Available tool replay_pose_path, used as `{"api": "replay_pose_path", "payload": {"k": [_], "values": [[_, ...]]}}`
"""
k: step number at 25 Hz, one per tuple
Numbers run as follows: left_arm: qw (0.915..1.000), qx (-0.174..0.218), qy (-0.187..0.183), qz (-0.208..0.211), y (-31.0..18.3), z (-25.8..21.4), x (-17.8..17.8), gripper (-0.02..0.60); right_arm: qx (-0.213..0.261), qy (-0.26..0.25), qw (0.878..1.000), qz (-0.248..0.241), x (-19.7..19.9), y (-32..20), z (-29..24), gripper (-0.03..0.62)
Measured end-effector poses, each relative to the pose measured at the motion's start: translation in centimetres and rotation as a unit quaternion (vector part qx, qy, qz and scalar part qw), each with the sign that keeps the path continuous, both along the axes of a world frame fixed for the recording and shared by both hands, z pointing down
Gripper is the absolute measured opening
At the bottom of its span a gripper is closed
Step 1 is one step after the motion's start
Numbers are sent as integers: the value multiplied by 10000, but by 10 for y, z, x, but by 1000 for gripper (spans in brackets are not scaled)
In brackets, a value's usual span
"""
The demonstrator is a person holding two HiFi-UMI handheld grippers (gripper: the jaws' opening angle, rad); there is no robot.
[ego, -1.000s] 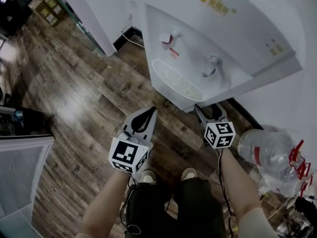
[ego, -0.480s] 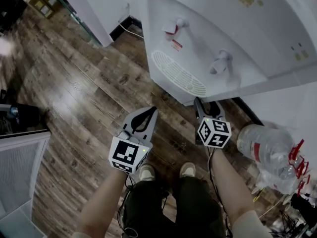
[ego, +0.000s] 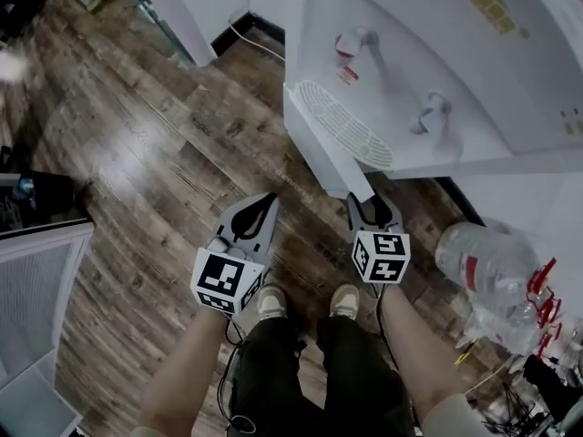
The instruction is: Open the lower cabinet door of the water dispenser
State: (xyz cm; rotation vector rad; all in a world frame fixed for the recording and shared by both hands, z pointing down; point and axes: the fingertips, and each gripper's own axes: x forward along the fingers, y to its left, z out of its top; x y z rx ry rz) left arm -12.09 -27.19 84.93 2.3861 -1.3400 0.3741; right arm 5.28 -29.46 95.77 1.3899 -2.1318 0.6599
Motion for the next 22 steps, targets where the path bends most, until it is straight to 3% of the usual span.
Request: {"api": "replay_pose_path", "payload": {"k": [5,10,15,22], "values": [[9990,-63,-235,-385,14,-6,-37,6,-503,-177,9949,-850,-66,34,4,203],[9972,-128,-463,-580,28,-7,-76,5,-851,-496,9886,-1140,-141,51,4,232],[9921,-260,-622,-1059,41,2,-139,6,-1015,-832,9811,-1423,-213,47,3,259],[9839,-282,-578,-1666,52,6,-207,5,-1223,-1272,9722,-1541,-289,26,6,274]]}}
